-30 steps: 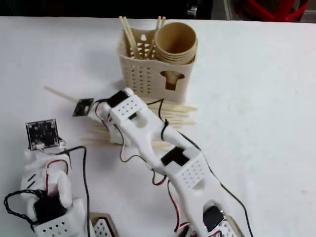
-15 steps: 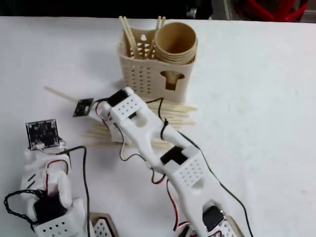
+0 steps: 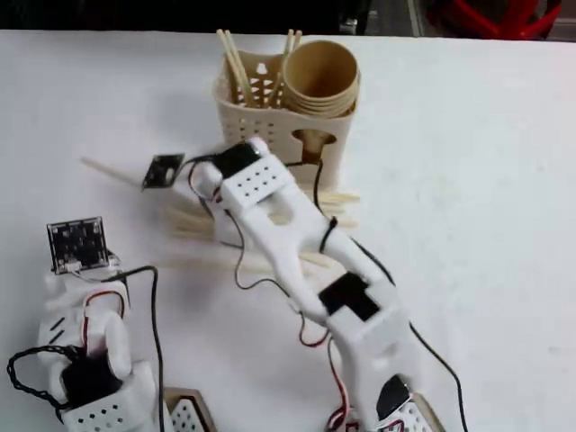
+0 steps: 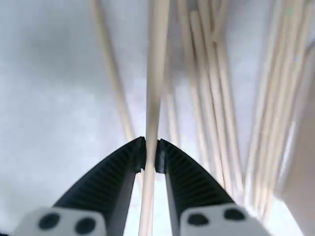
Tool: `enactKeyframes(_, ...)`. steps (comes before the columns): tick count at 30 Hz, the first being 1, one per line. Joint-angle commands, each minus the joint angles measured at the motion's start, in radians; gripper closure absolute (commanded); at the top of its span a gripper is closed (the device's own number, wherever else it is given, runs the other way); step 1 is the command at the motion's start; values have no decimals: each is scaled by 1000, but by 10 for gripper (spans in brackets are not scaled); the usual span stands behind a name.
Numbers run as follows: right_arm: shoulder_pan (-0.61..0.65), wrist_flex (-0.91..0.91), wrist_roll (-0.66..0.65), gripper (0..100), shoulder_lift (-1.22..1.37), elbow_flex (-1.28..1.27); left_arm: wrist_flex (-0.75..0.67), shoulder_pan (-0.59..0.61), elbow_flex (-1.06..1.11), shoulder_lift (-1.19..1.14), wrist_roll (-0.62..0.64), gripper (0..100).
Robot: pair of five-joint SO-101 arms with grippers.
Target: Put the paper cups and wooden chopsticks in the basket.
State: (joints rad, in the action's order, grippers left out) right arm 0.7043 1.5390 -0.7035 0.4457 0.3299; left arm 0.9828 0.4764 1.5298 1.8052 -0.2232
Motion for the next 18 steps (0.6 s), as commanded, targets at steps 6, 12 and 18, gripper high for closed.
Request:
enactKeyframes(6,-15,82,58,981,-283,11,3,7,-6,8,-14,976)
enactKeyframes(12,-25,65,146,981,-501,60,3,7,-6,10,-14,976)
enactKeyframes(18,-58,-1,261,981,-576,262,3,8,-6,10,-14,976)
